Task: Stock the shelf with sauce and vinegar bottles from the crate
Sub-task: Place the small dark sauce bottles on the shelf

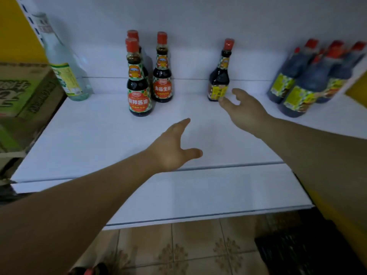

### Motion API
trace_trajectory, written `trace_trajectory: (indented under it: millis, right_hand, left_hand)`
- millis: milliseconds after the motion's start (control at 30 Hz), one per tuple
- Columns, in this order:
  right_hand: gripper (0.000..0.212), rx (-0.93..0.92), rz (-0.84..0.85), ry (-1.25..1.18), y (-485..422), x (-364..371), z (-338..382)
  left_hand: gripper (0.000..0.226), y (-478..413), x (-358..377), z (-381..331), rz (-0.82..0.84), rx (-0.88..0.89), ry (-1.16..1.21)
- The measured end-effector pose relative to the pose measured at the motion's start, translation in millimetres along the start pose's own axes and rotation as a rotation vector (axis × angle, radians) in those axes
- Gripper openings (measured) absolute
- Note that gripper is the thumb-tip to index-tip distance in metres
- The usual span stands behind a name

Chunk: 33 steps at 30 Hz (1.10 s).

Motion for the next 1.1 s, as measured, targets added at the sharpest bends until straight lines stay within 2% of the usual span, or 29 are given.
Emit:
trace_trajectory:
  millis: [100,267,400,467,567,633,733,800,933,1100]
  right_hand:
    - [0.074,0.11,-0.06,0.035,41.7,-38.4,-48.0]
    - [0.069,0.248,-0.205,0.031,116.8,-89.3,-141.7]
    - [0.071,0.389,-0.246,0.018,195.9,-122.8,-238.9]
    - [0.071,0.461,-0.213,-0.007,242.7,-128.0,-285.8]
    - [0.066,0.55,-0.145,-0.041,321.0,-123.5,-354.9]
    - [0.067,0.618,-0.099,-0.043,368.7,-115.2,-401.9]
    - [0.073,0.807,0.02,-0.202,427.3,-99.0,-464.7]
    - [0.073,0.887,0.069,-0.271,458.9,-86.5,-500.2]
    - [0.076,0.978,0.103,-0.366,505.5,-55.9,-559.4]
    - [0.075,1.046,0.072,-0.421,524.6,-15.9,-610.5]
  left_hand:
    - [0.09,-10.4,48.5,-46.6,0.127,0.094,-0.012]
    - [0.088,-33.8,141.4,-109.2,0.289,0.231,0.014]
    - [0.089,-52.2,243.5,-149.3,0.456,0.236,0.028]
    - [0.087,-52.2,298.8,-167.3,0.528,0.212,0.059]
    - [0.07,-45.8,390.5,-187.1,0.677,0.232,0.162]
    - [0.076,-39.6,451.1,-190.0,0.783,0.213,0.122]
    - [0.08,-34.0,531.5,-183.7,0.879,0.188,0.038]
    - [0.083,-33.0,582.3,-176.8,0.928,0.109,-0.053]
    - [0.087,-32.5,663.1,-169.6,1.033,-0.042,-0.142]
    - [0.068,-25.7,719.0,-142.5,1.062,0.069,-0.376]
Point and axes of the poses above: each hand's wrist, its own y-axis away from the middle knuckle, its own x-axis out of the palm, z = x × y, the point moved 1 cm from there along -y, towards the middle knuckle, and after that the axes turned 10 degrees about z, right-handed, at the moved point
